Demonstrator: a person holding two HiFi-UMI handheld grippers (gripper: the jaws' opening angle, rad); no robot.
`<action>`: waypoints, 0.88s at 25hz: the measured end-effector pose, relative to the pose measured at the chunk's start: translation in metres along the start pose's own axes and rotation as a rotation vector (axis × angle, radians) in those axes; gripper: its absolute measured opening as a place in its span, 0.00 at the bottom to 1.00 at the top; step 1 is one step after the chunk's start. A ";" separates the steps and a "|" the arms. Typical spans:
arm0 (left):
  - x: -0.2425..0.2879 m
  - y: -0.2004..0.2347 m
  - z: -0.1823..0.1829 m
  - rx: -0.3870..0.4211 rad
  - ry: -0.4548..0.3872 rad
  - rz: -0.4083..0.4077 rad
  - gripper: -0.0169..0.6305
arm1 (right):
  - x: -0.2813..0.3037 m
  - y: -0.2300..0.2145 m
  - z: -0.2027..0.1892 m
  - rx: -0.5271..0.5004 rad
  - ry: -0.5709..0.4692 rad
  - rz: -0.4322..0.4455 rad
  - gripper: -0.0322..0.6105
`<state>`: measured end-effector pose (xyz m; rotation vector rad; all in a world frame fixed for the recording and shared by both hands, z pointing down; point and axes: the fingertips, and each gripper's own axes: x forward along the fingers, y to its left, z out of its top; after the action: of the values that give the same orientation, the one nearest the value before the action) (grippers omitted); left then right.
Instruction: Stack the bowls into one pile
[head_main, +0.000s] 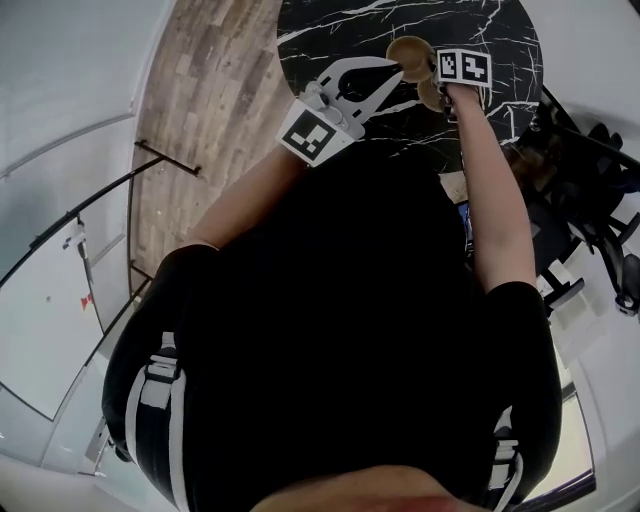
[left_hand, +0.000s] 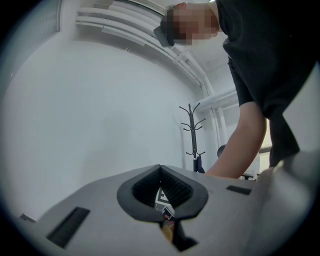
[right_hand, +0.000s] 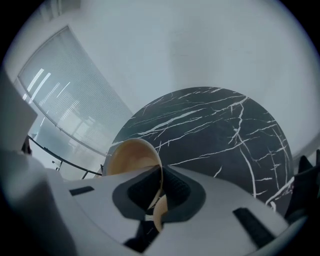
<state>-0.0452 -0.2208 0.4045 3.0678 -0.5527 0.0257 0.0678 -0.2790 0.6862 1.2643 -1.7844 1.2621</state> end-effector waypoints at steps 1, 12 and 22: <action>0.005 -0.004 0.001 0.002 -0.001 -0.008 0.03 | -0.005 -0.006 -0.001 -0.001 -0.002 -0.004 0.07; 0.044 -0.044 0.006 0.007 -0.001 -0.049 0.03 | -0.031 -0.057 -0.051 0.047 0.046 -0.027 0.07; 0.049 -0.060 -0.002 0.007 0.033 -0.032 0.03 | -0.021 -0.080 -0.094 0.060 0.114 -0.041 0.07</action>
<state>0.0216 -0.1811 0.4061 3.0759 -0.5033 0.0773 0.1457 -0.1913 0.7300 1.2297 -1.6436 1.3459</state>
